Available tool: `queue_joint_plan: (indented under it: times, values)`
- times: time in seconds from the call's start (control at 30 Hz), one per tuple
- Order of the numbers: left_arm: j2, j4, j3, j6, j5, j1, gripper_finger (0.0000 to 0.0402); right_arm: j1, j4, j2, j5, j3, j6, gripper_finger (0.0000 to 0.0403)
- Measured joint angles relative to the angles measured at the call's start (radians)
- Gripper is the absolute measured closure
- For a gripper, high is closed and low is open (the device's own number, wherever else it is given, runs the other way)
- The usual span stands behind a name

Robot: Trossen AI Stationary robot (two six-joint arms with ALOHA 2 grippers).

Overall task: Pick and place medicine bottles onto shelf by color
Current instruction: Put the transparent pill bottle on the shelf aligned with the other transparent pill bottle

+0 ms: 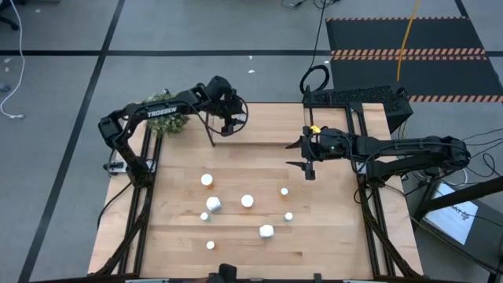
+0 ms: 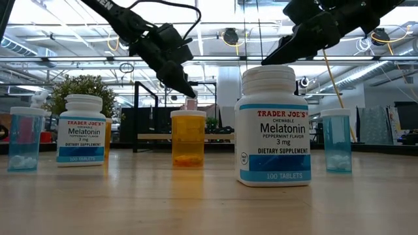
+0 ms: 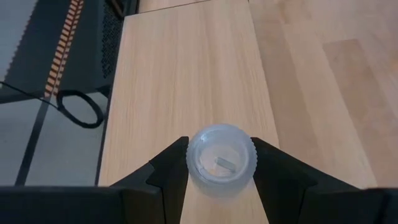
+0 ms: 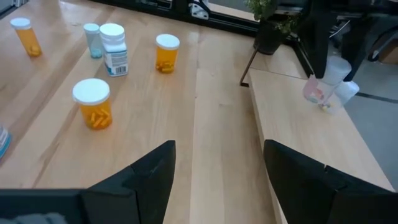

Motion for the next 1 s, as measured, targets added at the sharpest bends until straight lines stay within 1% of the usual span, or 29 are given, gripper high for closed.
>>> queue_joint_plan:
  times: [0.17, 0.3, 0.4, 0.53, 0.73, 0.9, 1.0]
  values:
    - [0.0, 0.042, -0.041, -0.004, -0.005, 0.0, 0.0236, 0.0, 0.0, 0.0, 0.0, 0.0, -0.002, 0.0163]
    - [0.0, 0.134, -0.099, -0.011, -0.009, -0.004, 0.0236, 0.0, 0.0, 0.0, 0.0, 0.0, -0.001, 0.0163]
    - [0.001, 0.139, -0.111, -0.01, -0.014, -0.008, 0.0236, 0.0, 0.002, 0.0, 0.0, 0.0, -0.001, 0.0163]
    - [0.001, 0.135, -0.125, 0.01, -0.062, -0.008, 0.0236, 0.0, 0.009, 0.0, 0.0, 0.0, -0.005, 0.0163]
    - [0.001, 0.143, -0.15, 0.023, -0.064, -0.008, 0.0236, 0.0, 0.022, 0.0, 0.0, 0.0, -0.01, 0.0163]
    - [0.001, 0.181, -0.17, 0.013, -0.064, -0.006, 0.0236, 0.0, 0.032, 0.0, 0.0, 0.0, -0.018, 0.0163]
    - [0.001, 0.173, -0.17, 0.007, -0.084, 0.001, 0.0236, 0.0, 0.041, 0.0, 0.0, 0.0, -0.018, 0.0163]
